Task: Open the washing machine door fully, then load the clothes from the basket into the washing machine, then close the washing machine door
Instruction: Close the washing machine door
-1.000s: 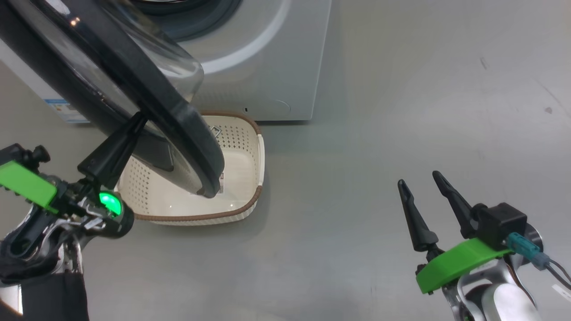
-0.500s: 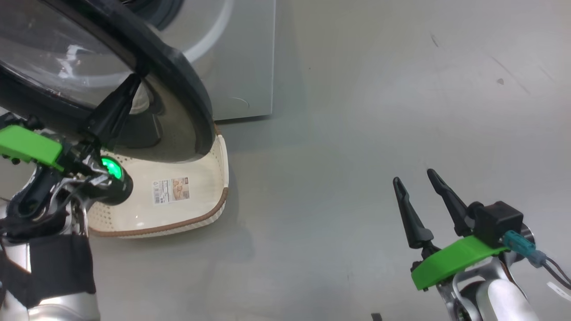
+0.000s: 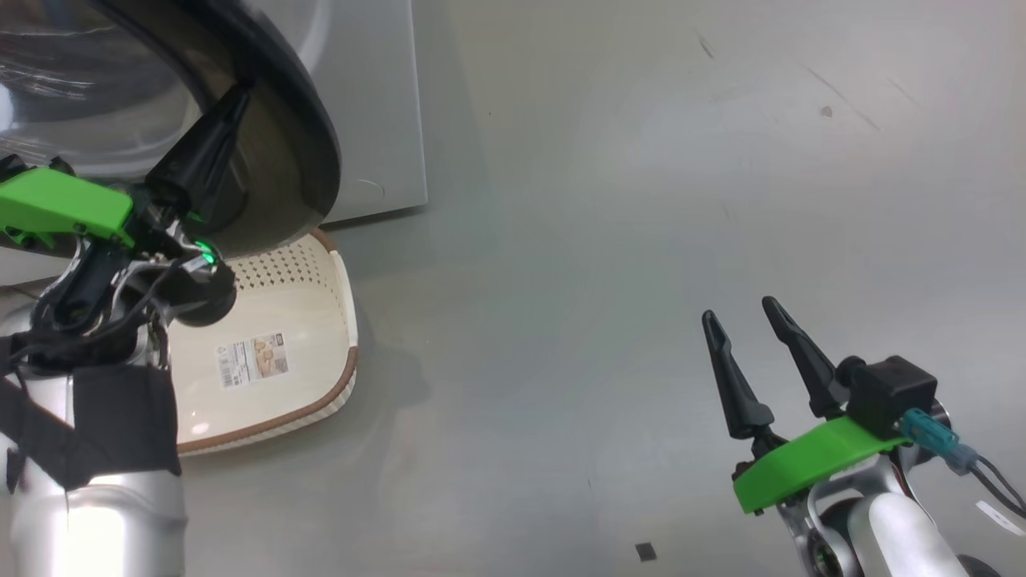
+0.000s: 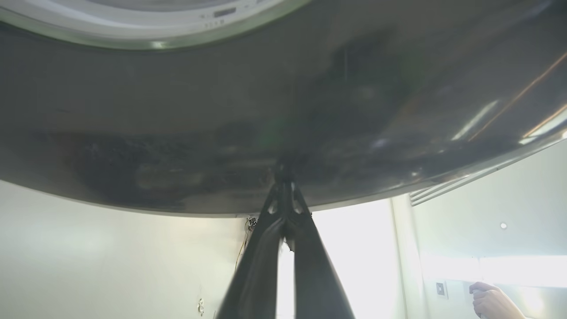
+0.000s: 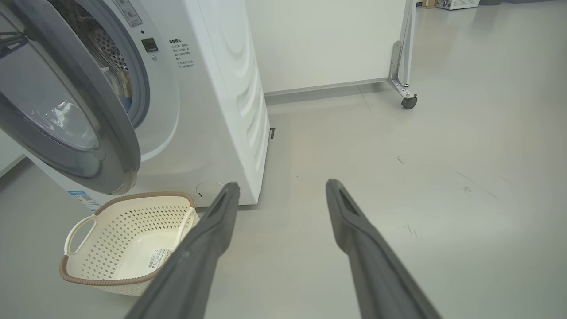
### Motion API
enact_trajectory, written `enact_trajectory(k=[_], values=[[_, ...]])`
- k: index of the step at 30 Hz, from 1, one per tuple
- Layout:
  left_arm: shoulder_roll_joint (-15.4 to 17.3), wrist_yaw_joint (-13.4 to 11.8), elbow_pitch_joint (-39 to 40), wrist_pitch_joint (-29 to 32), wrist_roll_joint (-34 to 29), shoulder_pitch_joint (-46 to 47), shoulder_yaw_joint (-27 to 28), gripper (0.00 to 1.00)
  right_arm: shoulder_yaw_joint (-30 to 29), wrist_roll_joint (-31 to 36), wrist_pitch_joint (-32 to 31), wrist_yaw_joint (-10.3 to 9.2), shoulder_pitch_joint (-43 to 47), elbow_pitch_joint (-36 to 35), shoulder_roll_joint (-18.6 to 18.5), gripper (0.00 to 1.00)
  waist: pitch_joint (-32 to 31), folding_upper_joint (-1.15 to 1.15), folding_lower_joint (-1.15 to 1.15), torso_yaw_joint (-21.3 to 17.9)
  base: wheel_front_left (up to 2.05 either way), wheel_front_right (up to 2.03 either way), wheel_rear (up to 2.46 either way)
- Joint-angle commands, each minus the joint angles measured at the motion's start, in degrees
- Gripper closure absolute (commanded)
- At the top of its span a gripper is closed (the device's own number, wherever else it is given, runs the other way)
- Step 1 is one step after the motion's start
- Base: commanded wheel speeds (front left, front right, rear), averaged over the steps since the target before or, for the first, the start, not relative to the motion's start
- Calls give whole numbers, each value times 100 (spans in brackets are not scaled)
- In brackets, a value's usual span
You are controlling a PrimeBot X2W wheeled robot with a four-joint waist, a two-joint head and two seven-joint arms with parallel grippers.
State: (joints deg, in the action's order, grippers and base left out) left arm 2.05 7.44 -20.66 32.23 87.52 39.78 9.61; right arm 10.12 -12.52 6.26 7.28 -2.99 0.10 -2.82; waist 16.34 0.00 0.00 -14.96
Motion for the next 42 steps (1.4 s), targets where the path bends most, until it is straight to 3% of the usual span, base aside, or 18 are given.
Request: enact_trajectory(k=[1, 18, 35, 36, 38, 39, 42], values=[[162, 4, 159, -41, -57, 278, 98, 100, 114, -37, 71, 21, -230, -156, -6, 0, 22, 0, 0, -57, 0, 0, 0], [353, 4, 35, -663, -52, 417, 83, 100, 194, -144, 252, 21, -394, 87, -6, 0, 41, 0, 0, -373, 0, 0, 0], [157, 4, 1270, -900, 191, -1078, -25, 100, -379, 83, 232, 21, -227, 117, -6, 0, -372, 0, 0, 163, 0, 0, 0], [152, 4, 1361, -962, 129, -1208, -43, 87, -400, 94, 222, 21, -209, 105, -6, 0, -414, 0, 0, 189, 0, 0, 0], [155, 4, 1514, -1098, -103, -1471, -144, 35, -450, 124, 195, 21, -165, 74, -6, 0, -485, 0, 0, 256, 0, 0, 0], [171, 4, 1583, -1206, -249, -1578, -189, 3, -468, 144, 182, 21, -143, 57, -6, 0, -520, 0, 0, 289, 0, 0, 0], [214, 4, 1751, -1565, -666, -1850, -354, 0, -525, 198, 134, 21, -79, 12, -6, 0, -611, 0, 0, 386, 0, 0, 0]])
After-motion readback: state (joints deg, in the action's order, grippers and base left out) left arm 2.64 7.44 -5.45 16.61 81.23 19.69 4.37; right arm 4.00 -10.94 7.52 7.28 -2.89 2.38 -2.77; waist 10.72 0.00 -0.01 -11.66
